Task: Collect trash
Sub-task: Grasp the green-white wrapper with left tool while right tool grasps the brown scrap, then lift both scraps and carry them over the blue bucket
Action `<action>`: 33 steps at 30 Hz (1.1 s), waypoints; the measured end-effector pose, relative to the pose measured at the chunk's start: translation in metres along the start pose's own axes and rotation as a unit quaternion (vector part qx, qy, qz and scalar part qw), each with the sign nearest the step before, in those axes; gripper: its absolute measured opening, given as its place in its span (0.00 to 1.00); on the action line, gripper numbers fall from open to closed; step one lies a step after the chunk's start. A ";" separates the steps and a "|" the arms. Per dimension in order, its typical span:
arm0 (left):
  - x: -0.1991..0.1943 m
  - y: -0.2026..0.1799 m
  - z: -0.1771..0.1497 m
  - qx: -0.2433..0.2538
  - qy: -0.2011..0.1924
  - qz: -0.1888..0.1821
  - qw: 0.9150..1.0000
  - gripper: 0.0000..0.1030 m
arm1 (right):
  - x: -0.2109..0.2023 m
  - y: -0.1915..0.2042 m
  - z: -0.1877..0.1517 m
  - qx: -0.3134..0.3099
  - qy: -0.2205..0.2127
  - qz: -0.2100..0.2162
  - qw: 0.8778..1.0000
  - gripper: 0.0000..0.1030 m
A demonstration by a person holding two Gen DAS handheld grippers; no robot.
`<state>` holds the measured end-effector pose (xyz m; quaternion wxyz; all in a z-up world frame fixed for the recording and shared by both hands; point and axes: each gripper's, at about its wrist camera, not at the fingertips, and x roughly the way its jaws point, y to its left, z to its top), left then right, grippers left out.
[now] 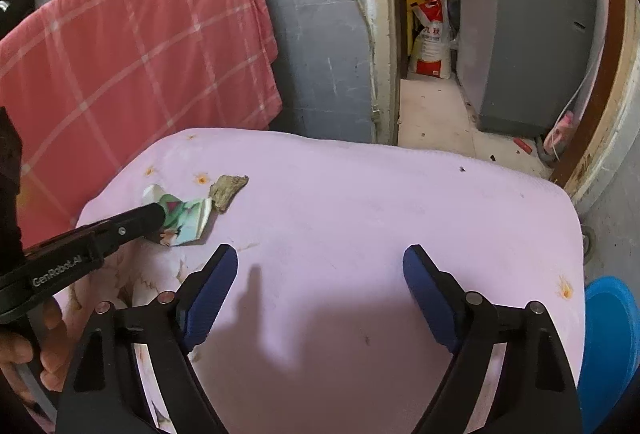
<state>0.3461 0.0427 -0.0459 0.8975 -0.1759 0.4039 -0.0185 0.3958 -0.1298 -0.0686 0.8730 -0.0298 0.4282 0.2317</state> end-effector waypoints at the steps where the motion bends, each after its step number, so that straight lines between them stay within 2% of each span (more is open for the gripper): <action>1: -0.003 0.003 0.000 -0.002 -0.004 0.009 1.000 0.01 | 0.003 0.002 0.002 -0.004 0.002 0.001 1.000 0.77; 5: -0.013 0.012 0.002 -0.012 -0.015 0.023 1.000 0.01 | 0.012 0.015 0.010 -0.021 0.009 0.014 1.000 0.72; 13: -0.023 0.031 0.006 -0.023 -0.027 0.047 0.998 0.01 | 0.040 0.044 0.021 -0.054 0.035 0.048 0.997 0.51; 18: -0.026 0.042 0.005 -0.032 -0.025 0.052 0.998 0.01 | 0.051 0.057 0.029 -0.062 0.037 0.059 0.996 0.46; 23: -0.028 0.042 0.004 -0.034 -0.023 0.049 0.998 0.01 | 0.057 0.063 0.032 -0.066 0.042 0.072 0.994 0.32; 25: -0.027 0.043 0.005 -0.035 -0.023 0.049 0.998 0.01 | 0.058 0.062 0.032 -0.062 0.044 0.069 0.995 0.21; 33: -0.032 0.038 -0.002 -0.028 -0.022 0.040 0.999 0.01 | 0.046 0.051 0.029 -0.031 0.035 0.087 0.995 0.20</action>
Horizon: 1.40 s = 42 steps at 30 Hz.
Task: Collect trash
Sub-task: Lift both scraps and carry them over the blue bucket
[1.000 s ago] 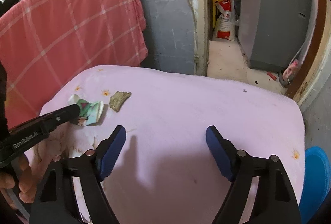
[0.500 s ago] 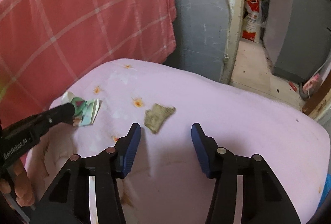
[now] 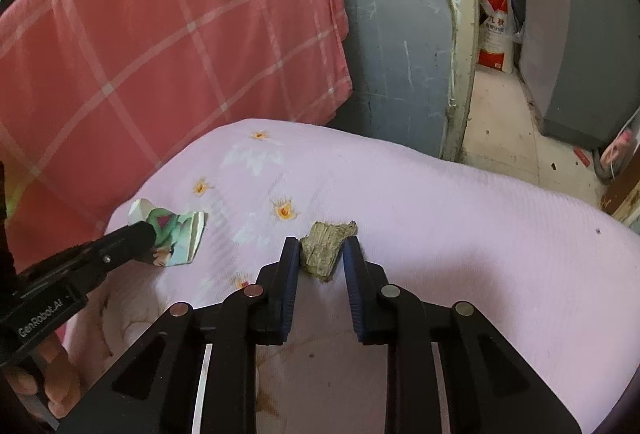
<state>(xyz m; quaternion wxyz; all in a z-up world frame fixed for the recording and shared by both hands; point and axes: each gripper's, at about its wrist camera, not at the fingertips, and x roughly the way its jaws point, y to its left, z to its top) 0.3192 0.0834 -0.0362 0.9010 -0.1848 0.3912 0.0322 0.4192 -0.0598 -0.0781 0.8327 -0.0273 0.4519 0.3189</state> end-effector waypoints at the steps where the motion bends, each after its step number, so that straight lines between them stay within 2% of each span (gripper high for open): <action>1: -0.001 -0.002 -0.001 0.002 0.000 -0.002 1.000 0.01 | -0.005 0.000 -0.003 0.000 -0.005 0.000 1.000 0.20; 9: -0.020 -0.026 -0.011 0.028 -0.025 -0.012 0.999 0.01 | -0.051 -0.005 -0.024 0.011 -0.067 -0.006 0.998 0.20; 18: -0.055 -0.063 -0.029 0.067 -0.095 -0.058 0.992 0.01 | -0.130 -0.007 -0.063 0.011 -0.180 -0.045 0.983 0.20; 29: -0.100 -0.109 -0.057 0.106 -0.193 -0.104 0.970 0.01 | -0.223 -0.004 -0.102 0.002 -0.294 -0.114 0.949 0.20; 42: -0.137 -0.178 -0.074 0.163 -0.261 -0.163 0.937 0.01 | -0.289 -0.024 -0.136 0.010 -0.369 -0.193 0.909 0.20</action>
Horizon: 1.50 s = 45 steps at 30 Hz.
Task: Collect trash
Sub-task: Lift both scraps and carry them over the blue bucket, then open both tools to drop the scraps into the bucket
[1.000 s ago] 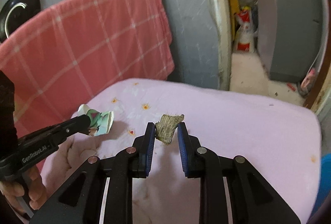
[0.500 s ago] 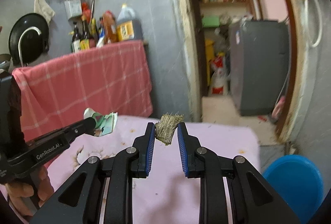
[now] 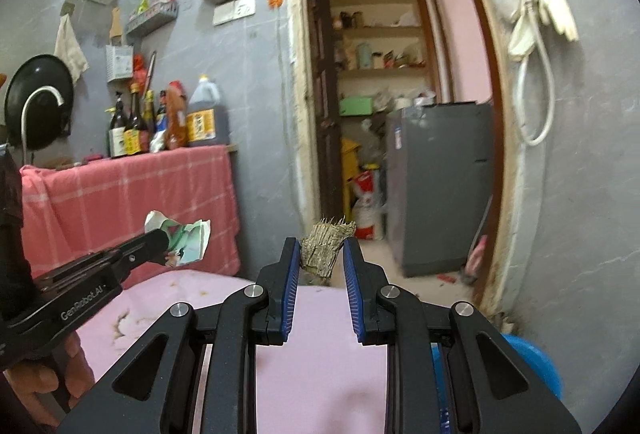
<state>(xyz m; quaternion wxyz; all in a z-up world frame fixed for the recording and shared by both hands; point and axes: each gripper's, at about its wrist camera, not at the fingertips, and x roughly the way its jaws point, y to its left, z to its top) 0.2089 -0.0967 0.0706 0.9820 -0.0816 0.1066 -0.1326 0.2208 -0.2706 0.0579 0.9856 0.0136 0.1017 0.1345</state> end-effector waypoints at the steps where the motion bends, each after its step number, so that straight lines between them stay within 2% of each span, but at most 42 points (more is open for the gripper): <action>1: 0.001 -0.004 0.001 0.003 -0.002 -0.004 1.000 0.01 | -0.003 -0.003 0.001 0.000 -0.003 -0.004 1.000 0.20; 10: 0.025 -0.051 0.000 0.018 -0.005 -0.051 0.999 0.01 | -0.031 -0.050 0.002 -0.001 -0.033 -0.072 0.997 0.20; 16: 0.049 -0.082 -0.009 0.022 0.015 -0.077 0.997 0.01 | -0.038 -0.082 -0.008 0.005 -0.024 -0.107 0.994 0.20; 28: 0.102 -0.129 -0.037 0.035 0.087 -0.113 0.989 0.01 | -0.032 -0.137 -0.042 0.050 0.019 -0.152 0.987 0.20; 37: 0.140 -0.139 -0.055 0.029 0.152 -0.122 0.980 0.01 | -0.022 -0.160 -0.060 0.086 0.047 -0.165 0.981 0.20; 45: 0.164 -0.146 -0.073 0.046 0.199 -0.121 0.971 0.01 | -0.011 -0.173 -0.071 0.108 0.078 -0.168 0.977 0.21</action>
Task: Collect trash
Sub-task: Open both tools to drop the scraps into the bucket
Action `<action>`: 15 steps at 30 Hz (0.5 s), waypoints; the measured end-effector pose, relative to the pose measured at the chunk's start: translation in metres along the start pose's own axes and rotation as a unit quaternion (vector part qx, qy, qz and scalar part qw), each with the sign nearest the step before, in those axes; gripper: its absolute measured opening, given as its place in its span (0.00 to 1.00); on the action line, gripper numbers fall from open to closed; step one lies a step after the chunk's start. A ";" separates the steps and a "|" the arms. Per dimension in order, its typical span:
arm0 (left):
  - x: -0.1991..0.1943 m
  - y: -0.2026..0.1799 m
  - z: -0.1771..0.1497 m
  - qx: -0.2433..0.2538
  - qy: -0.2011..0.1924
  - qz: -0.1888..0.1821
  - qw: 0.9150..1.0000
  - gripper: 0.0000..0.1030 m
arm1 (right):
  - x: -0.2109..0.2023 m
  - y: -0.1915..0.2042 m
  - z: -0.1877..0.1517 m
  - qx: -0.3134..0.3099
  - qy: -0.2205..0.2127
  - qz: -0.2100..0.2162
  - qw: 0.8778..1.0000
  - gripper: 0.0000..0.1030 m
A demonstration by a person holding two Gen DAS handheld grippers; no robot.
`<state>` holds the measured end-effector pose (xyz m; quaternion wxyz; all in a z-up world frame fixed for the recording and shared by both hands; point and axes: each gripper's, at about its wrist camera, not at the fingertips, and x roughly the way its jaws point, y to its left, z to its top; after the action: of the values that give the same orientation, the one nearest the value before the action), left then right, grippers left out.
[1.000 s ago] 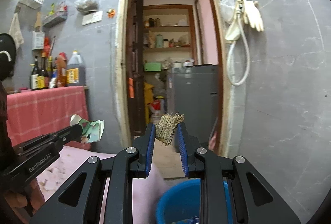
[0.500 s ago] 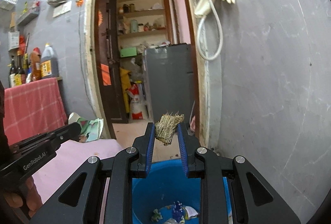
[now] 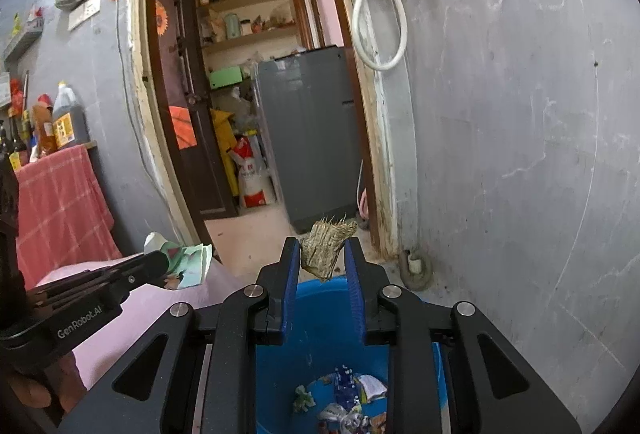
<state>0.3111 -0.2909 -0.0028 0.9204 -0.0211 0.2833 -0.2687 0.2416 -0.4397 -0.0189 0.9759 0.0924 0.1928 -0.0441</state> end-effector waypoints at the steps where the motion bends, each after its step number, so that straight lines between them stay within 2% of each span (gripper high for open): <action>1: 0.003 0.000 -0.001 -0.001 0.006 -0.002 1.000 0.01 | 0.002 -0.002 -0.001 0.002 0.006 -0.001 1.000 0.21; 7: 0.027 0.001 -0.003 -0.009 0.055 -0.013 0.998 0.04 | 0.018 -0.008 -0.005 0.015 0.036 -0.004 0.999 0.21; 8: 0.031 0.002 -0.004 -0.010 0.063 -0.014 0.998 0.06 | 0.019 -0.009 -0.006 0.018 0.039 -0.004 0.999 0.22; 10: 0.036 0.003 -0.005 -0.013 0.075 -0.018 0.997 0.13 | 0.019 -0.011 -0.007 0.023 0.042 -0.005 0.999 0.31; 11: 0.038 0.004 -0.005 -0.016 0.078 -0.019 0.997 0.19 | 0.019 -0.012 -0.007 0.024 0.042 -0.004 0.999 0.32; 13: 0.038 0.006 -0.006 -0.023 0.078 -0.021 0.996 0.25 | 0.019 -0.014 -0.008 0.026 0.044 -0.007 0.999 0.32; 15: 0.035 0.010 -0.006 -0.029 0.074 -0.021 0.997 0.25 | 0.018 -0.014 -0.007 0.029 0.044 -0.007 0.999 0.32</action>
<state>0.3369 -0.2996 -0.0274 0.8899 -0.0340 0.3579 -0.2807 0.2540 -0.4532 -0.0350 0.9631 0.1209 0.2346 -0.0520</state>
